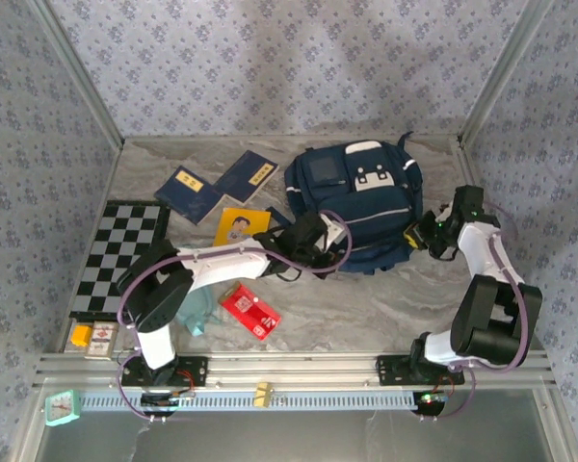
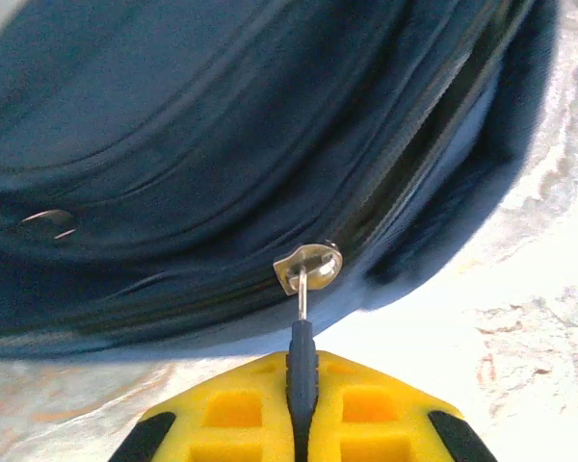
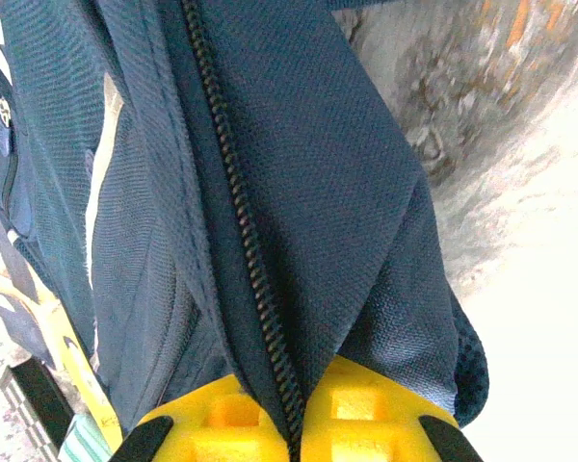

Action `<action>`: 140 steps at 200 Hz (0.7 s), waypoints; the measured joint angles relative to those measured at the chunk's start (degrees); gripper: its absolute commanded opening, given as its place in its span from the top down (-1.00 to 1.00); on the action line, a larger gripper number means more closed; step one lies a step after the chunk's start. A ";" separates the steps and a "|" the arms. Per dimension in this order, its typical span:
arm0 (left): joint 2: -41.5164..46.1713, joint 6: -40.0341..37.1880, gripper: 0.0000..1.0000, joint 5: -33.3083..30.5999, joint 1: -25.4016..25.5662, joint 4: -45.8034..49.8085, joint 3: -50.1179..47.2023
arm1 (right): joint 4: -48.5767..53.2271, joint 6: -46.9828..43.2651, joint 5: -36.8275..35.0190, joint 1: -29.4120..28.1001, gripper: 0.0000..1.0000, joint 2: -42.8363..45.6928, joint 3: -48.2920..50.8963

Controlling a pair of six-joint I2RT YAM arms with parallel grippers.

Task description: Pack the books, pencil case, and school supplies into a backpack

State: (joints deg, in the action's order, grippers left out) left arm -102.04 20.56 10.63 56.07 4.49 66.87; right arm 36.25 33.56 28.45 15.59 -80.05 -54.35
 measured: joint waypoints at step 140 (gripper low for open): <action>-1.75 -0.63 1.00 1.70 -0.59 0.48 3.72 | 0.70 17.51 -1.36 -18.93 -0.67 18.05 8.79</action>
State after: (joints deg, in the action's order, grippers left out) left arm -103.79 19.92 12.34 55.48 4.97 70.59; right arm 36.95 51.07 27.09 -3.33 -62.00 -45.56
